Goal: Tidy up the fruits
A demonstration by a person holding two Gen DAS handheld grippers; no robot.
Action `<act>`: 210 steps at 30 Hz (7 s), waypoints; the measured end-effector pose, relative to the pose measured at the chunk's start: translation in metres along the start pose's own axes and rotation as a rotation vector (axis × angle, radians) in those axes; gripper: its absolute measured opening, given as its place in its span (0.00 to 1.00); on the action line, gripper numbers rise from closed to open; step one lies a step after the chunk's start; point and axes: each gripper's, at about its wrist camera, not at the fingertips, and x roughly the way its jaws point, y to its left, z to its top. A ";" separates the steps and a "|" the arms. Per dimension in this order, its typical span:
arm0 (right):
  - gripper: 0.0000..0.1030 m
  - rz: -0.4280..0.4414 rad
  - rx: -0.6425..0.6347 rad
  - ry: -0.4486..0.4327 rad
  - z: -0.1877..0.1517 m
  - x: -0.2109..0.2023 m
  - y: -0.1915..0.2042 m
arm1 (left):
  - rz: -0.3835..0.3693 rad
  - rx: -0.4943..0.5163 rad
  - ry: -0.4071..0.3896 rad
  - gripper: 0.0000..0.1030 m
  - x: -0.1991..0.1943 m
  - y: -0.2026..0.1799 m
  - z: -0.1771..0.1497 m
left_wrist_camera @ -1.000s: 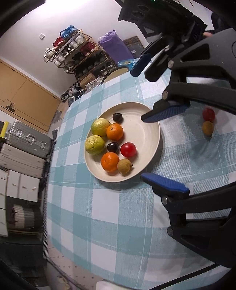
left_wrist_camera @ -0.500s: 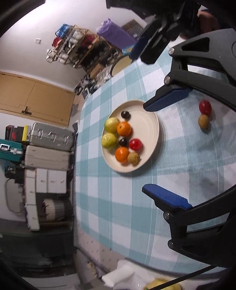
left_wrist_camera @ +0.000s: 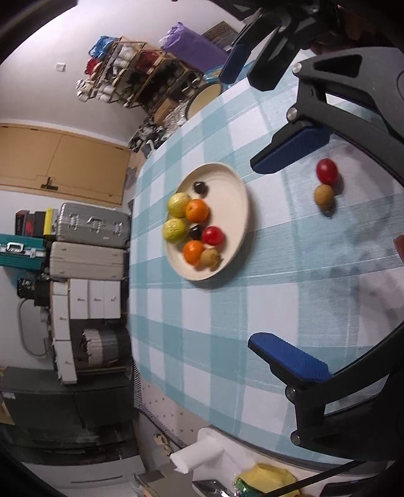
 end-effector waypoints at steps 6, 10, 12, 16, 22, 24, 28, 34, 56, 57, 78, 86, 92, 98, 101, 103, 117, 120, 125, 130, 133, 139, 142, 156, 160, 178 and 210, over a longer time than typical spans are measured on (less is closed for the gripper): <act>0.99 0.016 -0.010 0.061 -0.021 0.001 0.002 | -0.003 -0.012 0.033 0.99 0.003 0.002 -0.017; 0.99 0.021 0.004 0.117 -0.042 0.007 -0.002 | -0.015 -0.027 0.062 0.99 0.009 0.006 -0.031; 0.99 0.022 0.016 0.144 -0.050 0.011 -0.005 | -0.019 -0.031 0.080 0.99 0.013 0.008 -0.039; 0.99 0.022 0.030 0.204 -0.064 0.022 -0.007 | -0.013 -0.038 0.104 0.99 0.020 0.011 -0.055; 0.99 0.042 0.036 0.263 -0.075 0.037 -0.005 | -0.017 -0.070 0.127 0.99 0.028 0.019 -0.067; 0.99 0.035 0.024 0.283 -0.076 0.043 -0.003 | -0.020 -0.077 0.130 0.99 0.030 0.022 -0.068; 0.99 0.038 -0.003 0.300 -0.076 0.050 0.004 | -0.022 -0.091 0.136 0.99 0.034 0.027 -0.068; 0.76 0.037 -0.035 0.349 -0.079 0.062 0.012 | -0.046 -0.104 0.148 0.99 0.039 0.031 -0.069; 0.29 0.033 0.012 0.305 -0.070 0.055 -0.004 | -0.108 -0.032 0.177 0.99 0.050 0.009 -0.066; 0.29 0.028 0.018 0.298 -0.069 0.053 -0.007 | -0.113 -0.019 0.179 0.99 0.051 0.004 -0.065; 0.30 0.050 0.088 0.228 -0.063 0.038 -0.042 | -0.090 0.135 0.255 0.78 0.073 -0.043 -0.065; 0.30 0.053 0.103 0.226 -0.065 0.035 -0.043 | -0.130 0.127 0.280 0.50 0.076 -0.041 -0.066; 0.30 0.052 0.109 0.227 -0.065 0.036 -0.044 | -0.190 0.126 0.290 0.28 0.075 -0.043 -0.068; 0.30 0.049 0.113 0.230 -0.064 0.036 -0.044 | -0.226 0.109 0.278 0.23 0.072 -0.039 -0.067; 0.30 0.047 0.108 0.233 -0.064 0.036 -0.043 | -0.234 0.109 0.268 0.23 0.069 -0.037 -0.065; 0.30 0.044 0.106 0.234 -0.064 0.037 -0.042 | -0.240 0.100 0.264 0.23 0.067 -0.035 -0.063; 0.30 0.051 0.110 0.241 -0.055 0.051 -0.043 | -0.276 0.056 0.216 0.23 0.067 -0.022 -0.029; 0.30 0.053 0.113 0.243 -0.050 0.058 -0.044 | -0.292 0.039 0.207 0.23 0.071 -0.020 -0.015; 0.30 0.057 0.113 0.237 -0.038 0.068 -0.047 | -0.299 0.020 0.202 0.23 0.083 -0.018 0.005; 0.30 0.065 0.117 0.223 -0.021 0.078 -0.051 | -0.305 0.003 0.206 0.23 0.097 -0.018 0.028; 0.30 0.069 0.114 0.222 -0.011 0.086 -0.055 | -0.304 -0.002 0.200 0.23 0.106 -0.018 0.042; 0.30 0.069 0.099 0.227 0.006 0.105 -0.061 | -0.312 -0.018 0.217 0.23 0.130 -0.020 0.063; 0.30 0.065 0.091 0.230 0.012 0.113 -0.064 | -0.315 -0.022 0.228 0.23 0.142 -0.022 0.070; 0.30 0.044 0.108 0.265 0.027 0.151 -0.081 | -0.320 -0.032 0.273 0.23 0.183 -0.023 0.083; 0.30 0.044 0.110 0.273 0.029 0.156 -0.084 | -0.322 -0.022 0.280 0.23 0.189 -0.025 0.084; 0.47 0.036 0.139 0.251 0.029 0.150 -0.087 | -0.304 -0.071 0.294 0.31 0.199 -0.021 0.087; 0.86 -0.073 0.070 -0.032 0.045 0.057 -0.050 | -0.031 -0.039 -0.025 0.85 0.068 -0.007 0.074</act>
